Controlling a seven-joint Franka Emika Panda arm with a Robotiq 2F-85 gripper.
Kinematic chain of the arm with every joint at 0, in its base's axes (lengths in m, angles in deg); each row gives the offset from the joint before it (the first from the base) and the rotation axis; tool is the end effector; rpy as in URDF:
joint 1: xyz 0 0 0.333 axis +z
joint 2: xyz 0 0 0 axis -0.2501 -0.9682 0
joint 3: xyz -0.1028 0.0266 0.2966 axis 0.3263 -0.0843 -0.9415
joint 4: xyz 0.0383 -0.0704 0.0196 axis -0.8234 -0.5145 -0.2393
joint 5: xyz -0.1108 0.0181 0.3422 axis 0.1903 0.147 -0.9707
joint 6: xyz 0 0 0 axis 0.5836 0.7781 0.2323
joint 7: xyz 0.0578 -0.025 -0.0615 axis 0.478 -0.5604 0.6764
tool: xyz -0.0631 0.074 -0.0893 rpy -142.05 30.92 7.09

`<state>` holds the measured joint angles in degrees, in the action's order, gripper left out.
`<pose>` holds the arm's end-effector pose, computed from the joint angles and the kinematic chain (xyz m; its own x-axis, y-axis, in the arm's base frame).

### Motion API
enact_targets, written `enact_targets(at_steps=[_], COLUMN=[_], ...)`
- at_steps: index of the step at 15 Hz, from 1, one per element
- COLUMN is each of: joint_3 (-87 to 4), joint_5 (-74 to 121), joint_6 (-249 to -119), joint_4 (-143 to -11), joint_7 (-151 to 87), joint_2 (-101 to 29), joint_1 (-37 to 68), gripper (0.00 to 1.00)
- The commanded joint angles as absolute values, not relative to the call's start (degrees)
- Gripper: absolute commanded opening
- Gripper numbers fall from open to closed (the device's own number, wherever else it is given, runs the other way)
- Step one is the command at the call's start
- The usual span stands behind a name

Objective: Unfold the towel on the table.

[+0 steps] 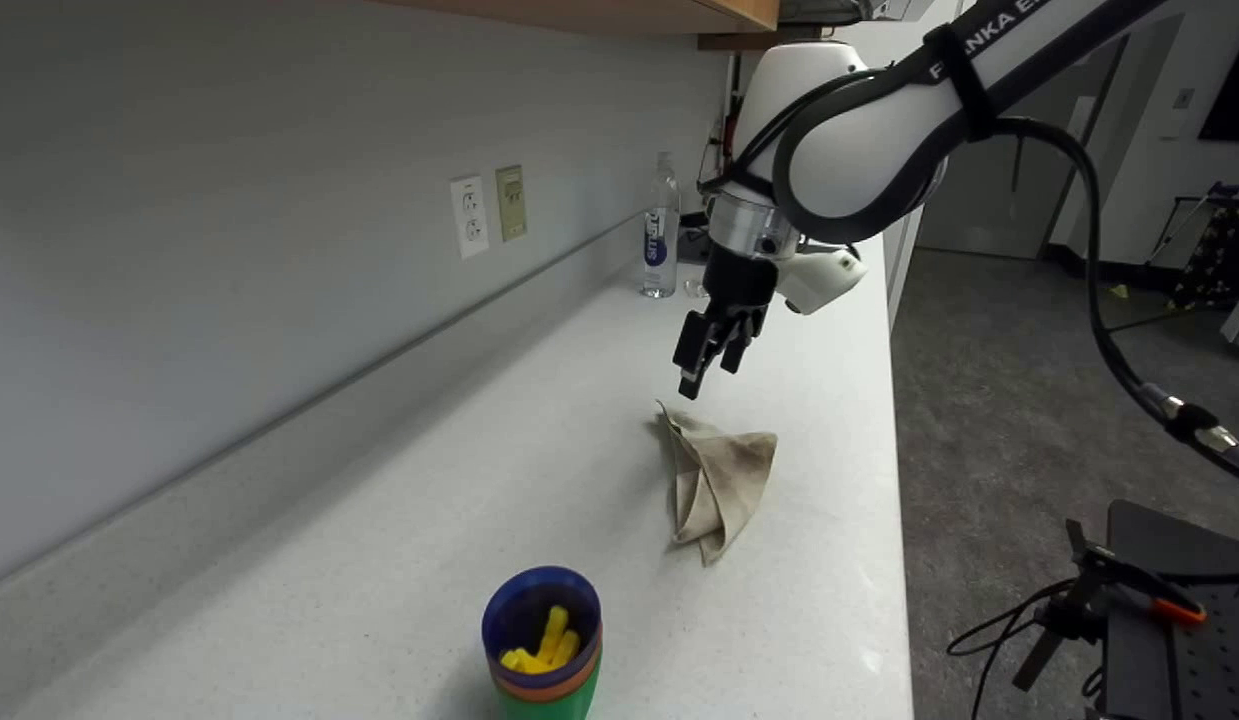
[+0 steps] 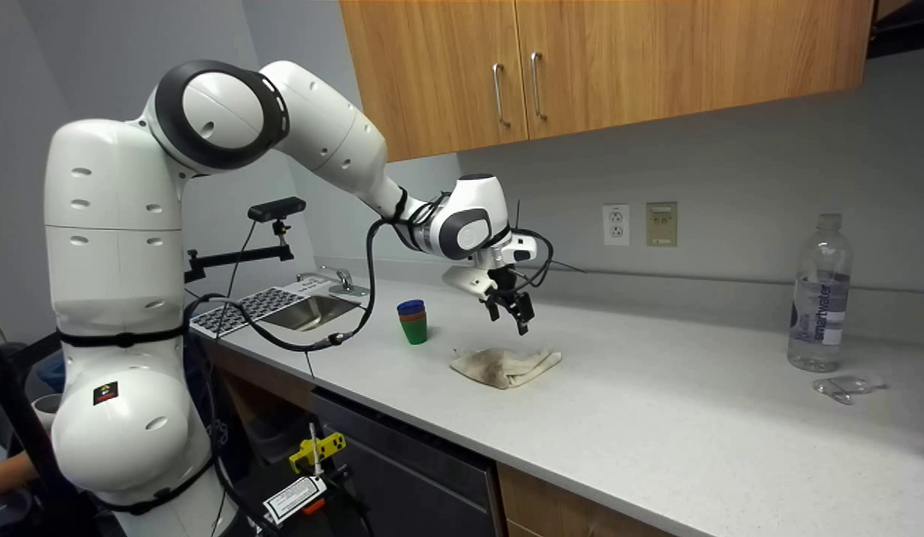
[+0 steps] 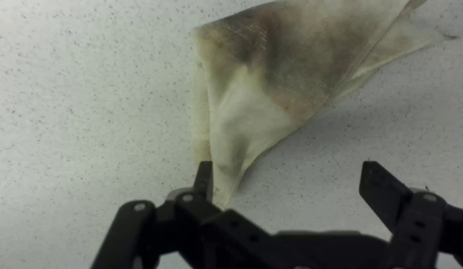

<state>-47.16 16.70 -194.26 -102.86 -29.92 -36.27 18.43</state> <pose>0.5813 0.0594 0.3069 0.9864 -0.0009 0.1642 0.0097 -0.9979 -0.0639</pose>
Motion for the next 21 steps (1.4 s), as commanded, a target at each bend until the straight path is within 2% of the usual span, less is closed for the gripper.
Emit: enact_targets(at_steps=[1,11,21], joint_3=[-46.59,-46.55,-44.76], joint_5=[17.26,17.3,21.16], joint_6=[-196.36,-196.53,-197.95], joint_4=[-98.98,-100.3,-91.55], joint_7=[-31.87,-30.86,-32.59], joint_2=[-40.53,-40.71,-48.15], joint_1=[18.04,17.91,18.87], gripper=[1.0,1.0,1.0])
